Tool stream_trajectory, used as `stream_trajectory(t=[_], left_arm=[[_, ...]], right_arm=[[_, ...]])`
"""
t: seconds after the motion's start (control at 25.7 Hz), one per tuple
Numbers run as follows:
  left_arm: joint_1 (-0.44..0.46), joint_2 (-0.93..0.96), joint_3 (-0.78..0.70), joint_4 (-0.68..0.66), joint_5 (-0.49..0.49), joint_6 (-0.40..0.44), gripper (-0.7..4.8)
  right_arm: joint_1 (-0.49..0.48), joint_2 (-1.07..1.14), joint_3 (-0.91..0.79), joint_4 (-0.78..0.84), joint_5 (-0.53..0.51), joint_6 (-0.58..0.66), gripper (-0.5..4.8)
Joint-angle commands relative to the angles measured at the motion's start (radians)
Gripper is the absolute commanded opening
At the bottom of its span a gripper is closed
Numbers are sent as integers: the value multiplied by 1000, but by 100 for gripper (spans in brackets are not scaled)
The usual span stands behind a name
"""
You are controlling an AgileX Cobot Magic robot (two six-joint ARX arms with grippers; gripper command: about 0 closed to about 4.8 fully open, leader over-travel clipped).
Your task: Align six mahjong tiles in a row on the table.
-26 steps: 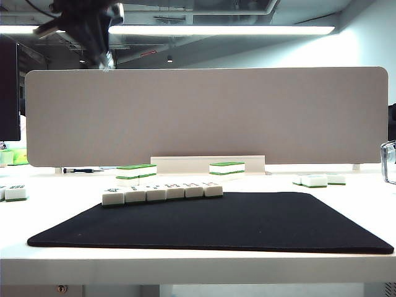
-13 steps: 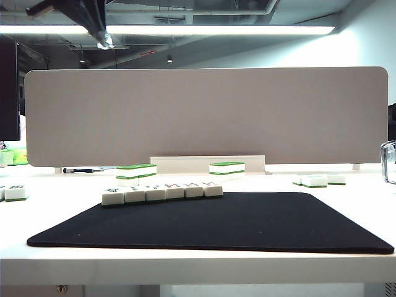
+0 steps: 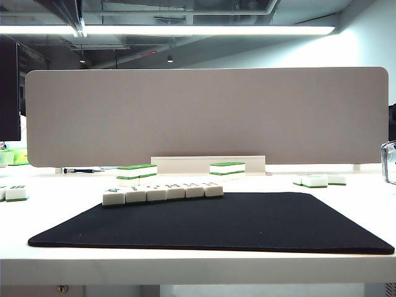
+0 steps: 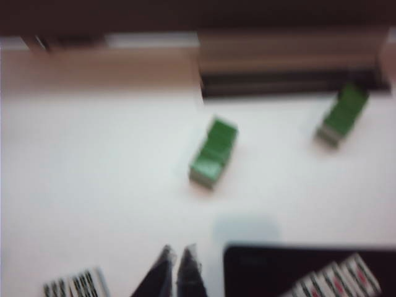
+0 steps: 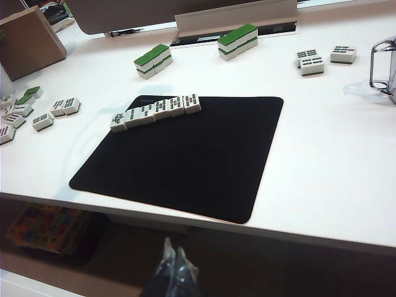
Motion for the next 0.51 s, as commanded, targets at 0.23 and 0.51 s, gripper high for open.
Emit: stream_trajectory(t=[0.23,0.51], left_arm=[[61,-369,-546,348,-158,3,18],[81,-759,-1133,598,-185,3,18]], right_arm=[[3,-12,2,10,0,-2,-1],[3,-12,2,10,-1,-2,-1]])
